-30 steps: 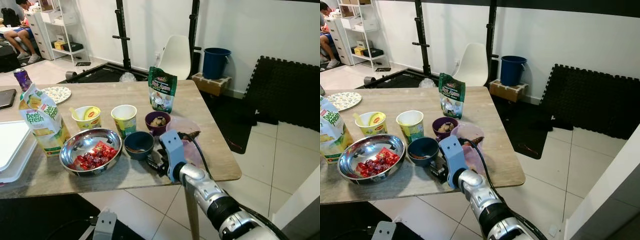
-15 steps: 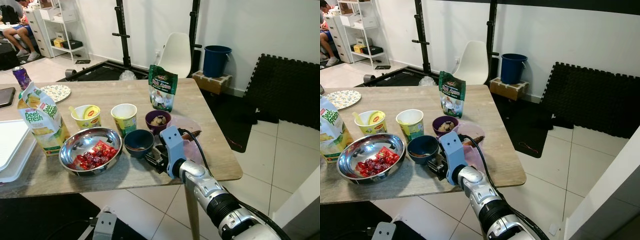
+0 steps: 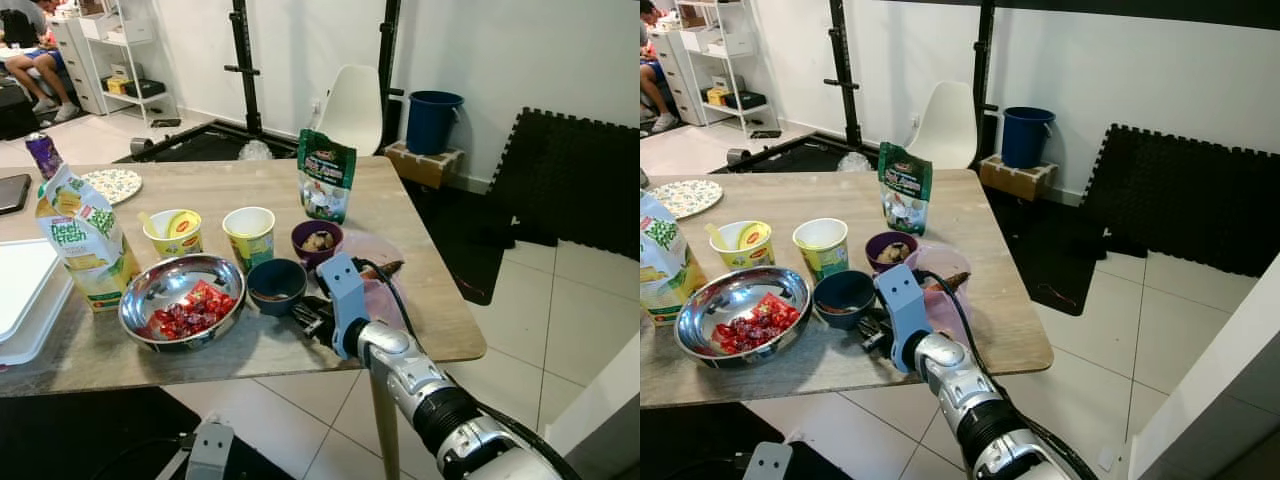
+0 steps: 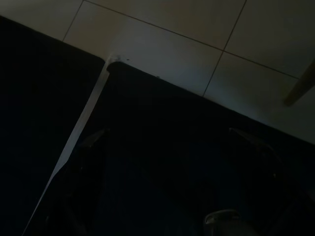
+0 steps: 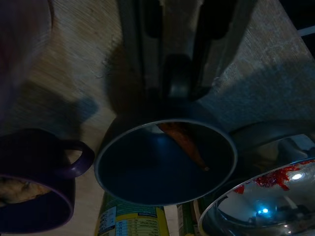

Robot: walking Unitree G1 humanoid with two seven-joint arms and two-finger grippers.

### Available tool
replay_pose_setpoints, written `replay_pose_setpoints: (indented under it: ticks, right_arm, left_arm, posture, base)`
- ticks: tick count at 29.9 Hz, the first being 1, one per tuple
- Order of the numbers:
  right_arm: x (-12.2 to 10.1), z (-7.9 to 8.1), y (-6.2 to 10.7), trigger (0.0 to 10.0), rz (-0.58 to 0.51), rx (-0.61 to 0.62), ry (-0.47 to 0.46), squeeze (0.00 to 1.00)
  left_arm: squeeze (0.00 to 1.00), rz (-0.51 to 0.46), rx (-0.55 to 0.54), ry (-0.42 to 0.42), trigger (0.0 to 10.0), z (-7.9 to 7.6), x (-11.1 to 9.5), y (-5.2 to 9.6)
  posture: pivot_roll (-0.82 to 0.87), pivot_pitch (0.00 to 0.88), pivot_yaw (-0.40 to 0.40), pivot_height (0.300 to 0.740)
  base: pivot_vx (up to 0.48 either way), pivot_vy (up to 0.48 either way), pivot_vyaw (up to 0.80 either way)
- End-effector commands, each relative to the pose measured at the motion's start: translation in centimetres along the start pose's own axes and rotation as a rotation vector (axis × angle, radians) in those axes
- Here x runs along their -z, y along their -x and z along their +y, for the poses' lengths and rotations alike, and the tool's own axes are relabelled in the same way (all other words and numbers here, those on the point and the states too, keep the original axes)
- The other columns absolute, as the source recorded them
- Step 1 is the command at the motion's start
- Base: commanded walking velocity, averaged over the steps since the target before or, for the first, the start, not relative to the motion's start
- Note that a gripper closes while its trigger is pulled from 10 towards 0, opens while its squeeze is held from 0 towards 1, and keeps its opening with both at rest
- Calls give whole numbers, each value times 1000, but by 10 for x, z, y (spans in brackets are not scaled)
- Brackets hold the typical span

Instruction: Restocking fridge

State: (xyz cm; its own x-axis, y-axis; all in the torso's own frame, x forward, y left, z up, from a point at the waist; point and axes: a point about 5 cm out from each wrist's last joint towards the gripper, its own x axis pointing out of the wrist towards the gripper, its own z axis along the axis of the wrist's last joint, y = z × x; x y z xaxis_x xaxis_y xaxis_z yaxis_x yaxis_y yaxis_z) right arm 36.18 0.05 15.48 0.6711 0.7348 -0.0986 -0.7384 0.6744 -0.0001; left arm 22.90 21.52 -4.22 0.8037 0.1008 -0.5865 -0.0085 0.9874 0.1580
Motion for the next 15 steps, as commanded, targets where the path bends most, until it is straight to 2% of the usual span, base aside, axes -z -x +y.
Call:
replay_pose_setpoints:
  ticks: [1,2,3,15]
  right_arm:
    - [-14,68,-28,941,-60,-175,-68,0]
    - [-14,68,-28,941,-60,-175,-68,0]
    - [-13,68,-28,0,-59,-175,-69,0]
    - [-10,63,-25,0,-57,-182,-61,0]
  left_arm:
    - [0,28,0,-5,10000,1,8,2]
    - [0,28,0,-5,10000,1,8,2]
    - [0,28,0,-5,10000,1,8,2]
    - [0,25,2,-3,10000,-1,7,1]
  posture:
    - [-32,127,-34,740]
    - [-32,127,-34,740]
    - [-32,127,-34,740]
    - [-36,99,-39,740]
  base:
    - [0,0,0]
    - [0,0,0]
    - [0,0,0]
    - [0,0,0]
